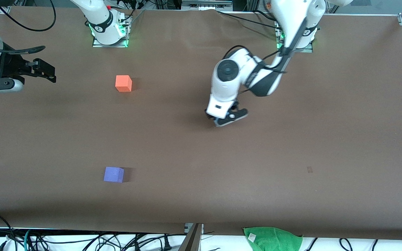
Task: Place blue block between orange and purple blocks
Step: 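Carry the light-blue cube with the left gripper to mid-table and release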
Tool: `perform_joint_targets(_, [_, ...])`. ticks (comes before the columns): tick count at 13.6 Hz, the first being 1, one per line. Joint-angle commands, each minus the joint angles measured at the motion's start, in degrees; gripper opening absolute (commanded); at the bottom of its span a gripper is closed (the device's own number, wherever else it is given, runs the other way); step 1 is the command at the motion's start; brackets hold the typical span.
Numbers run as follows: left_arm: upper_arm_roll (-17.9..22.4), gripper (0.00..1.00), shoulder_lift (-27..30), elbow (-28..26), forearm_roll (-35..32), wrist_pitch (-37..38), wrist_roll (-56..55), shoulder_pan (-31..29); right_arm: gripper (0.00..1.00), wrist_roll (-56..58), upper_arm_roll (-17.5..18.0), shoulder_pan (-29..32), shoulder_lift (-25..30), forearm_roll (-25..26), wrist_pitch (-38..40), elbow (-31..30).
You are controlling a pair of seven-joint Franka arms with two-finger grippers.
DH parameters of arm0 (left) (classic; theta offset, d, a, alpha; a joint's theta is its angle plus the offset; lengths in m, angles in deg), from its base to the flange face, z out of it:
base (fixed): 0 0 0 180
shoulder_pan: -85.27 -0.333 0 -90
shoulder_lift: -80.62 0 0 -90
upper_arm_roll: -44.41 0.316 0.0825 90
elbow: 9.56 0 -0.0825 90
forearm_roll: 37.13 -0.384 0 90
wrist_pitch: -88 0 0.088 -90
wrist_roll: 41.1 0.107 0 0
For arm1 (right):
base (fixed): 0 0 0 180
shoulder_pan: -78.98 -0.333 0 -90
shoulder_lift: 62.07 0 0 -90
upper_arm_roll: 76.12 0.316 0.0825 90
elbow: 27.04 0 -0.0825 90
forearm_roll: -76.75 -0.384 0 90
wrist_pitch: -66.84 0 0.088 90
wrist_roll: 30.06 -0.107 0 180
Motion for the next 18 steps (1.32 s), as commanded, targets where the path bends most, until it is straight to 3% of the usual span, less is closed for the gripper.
perform_joint_targets(1, [1.3, 0.41, -10.7, 11.8, -0.4, 2.2, -4.2, 3.3, 1.00, 0.8, 0.2, 0.2, -0.4, -1.0, -0.3, 0.2])
perform_joint_targets(3, [1.6, 0.43, -15.2, 17.0, -0.8, 2.3, -4.8, 3.5, 1.00, 0.2, 0.6, -0.2, -1.3, -0.9, -0.3, 0.3])
perform_joint_targets(7, [1.8, 0.59, -15.4, 17.4, -1.0, 2.6, -4.7, 3.5, 1.00, 0.2, 0.2, -0.5, -3.5, -0.8, -2.8, 0.7])
perform_joint_targets(8, [1.8, 0.70, -15.4, 17.4, -1.0, 4.1, -4.7, 3.2, 1.00, 0.1, 0.1, -0.5, -4.3, -0.1, -2.7, 0.5])
perform_joint_targets(9, [1.9, 0.93, -14.8, 17.4, -1.0, 5.0, -4.6, 3.0, 1.00, 0.1, 0.1, -0.6, -4.9, 0.1, -2.7, 0.6])
perform_joint_targets(11, [2.1, 1.00, -13.9, 17.4, -1.3, 5.1, -4.2, 0.6, 1.00, 0.7, 0.1, -0.5, -6.6, 0.1, -2.6, 0.5])
perform_joint_targets(13, [2.2, 1.00, -12.9, 16.8, -1.2, 6.1, -1.8, -0.3, 1.00, -0.1, 0.4, -1.3, -6.9, 0.0, -2.6, 0.3])
perform_joint_targets(18, [1.9, 1.00, -4.9, 15.6, -0.7, 19.4, 7.5, -8.5, 1.00, -15.4, 0.7, -9.3, -11.9, -2.2, -9.7, 0.4])
